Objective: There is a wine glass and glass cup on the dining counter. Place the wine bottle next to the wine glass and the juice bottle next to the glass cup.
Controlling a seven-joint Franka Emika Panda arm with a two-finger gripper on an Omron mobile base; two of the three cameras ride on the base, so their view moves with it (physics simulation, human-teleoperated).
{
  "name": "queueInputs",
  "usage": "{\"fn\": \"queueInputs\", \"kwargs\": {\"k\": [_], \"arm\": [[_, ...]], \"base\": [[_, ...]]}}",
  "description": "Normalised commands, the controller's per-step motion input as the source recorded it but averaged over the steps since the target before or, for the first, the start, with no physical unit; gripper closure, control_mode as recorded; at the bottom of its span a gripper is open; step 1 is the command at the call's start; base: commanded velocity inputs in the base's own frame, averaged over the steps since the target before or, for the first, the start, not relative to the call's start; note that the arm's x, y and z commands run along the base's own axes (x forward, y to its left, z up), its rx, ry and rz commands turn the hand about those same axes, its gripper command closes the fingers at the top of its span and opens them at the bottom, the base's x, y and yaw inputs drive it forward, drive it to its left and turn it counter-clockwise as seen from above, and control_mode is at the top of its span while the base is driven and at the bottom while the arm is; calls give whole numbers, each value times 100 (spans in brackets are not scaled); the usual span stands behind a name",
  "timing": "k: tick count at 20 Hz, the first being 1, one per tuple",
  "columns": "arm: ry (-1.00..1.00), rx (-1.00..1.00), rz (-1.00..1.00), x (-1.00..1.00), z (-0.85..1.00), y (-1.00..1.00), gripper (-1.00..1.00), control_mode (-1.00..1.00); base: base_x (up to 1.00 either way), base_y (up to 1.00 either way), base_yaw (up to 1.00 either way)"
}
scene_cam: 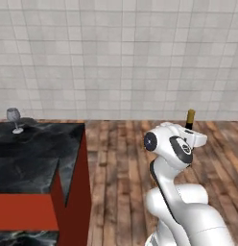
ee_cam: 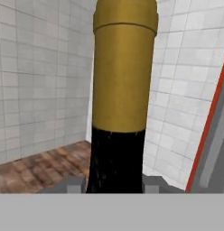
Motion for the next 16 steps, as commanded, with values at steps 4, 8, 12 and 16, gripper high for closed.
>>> {"fn": "queueInputs", "kwargs": {"k": [4, 8, 12, 16], "arm": [[0, 0, 0, 0, 0, 0, 100, 100], [0, 0, 0, 0, 0, 0, 100, 100], [0, 0, 0, 0, 0, 0, 100, 100], [0, 0, 0, 0, 0, 0, 100, 100]], "base": [[76, -42, 12], [75, -42, 14], [75, -41, 14], [74, -40, 16]]}}
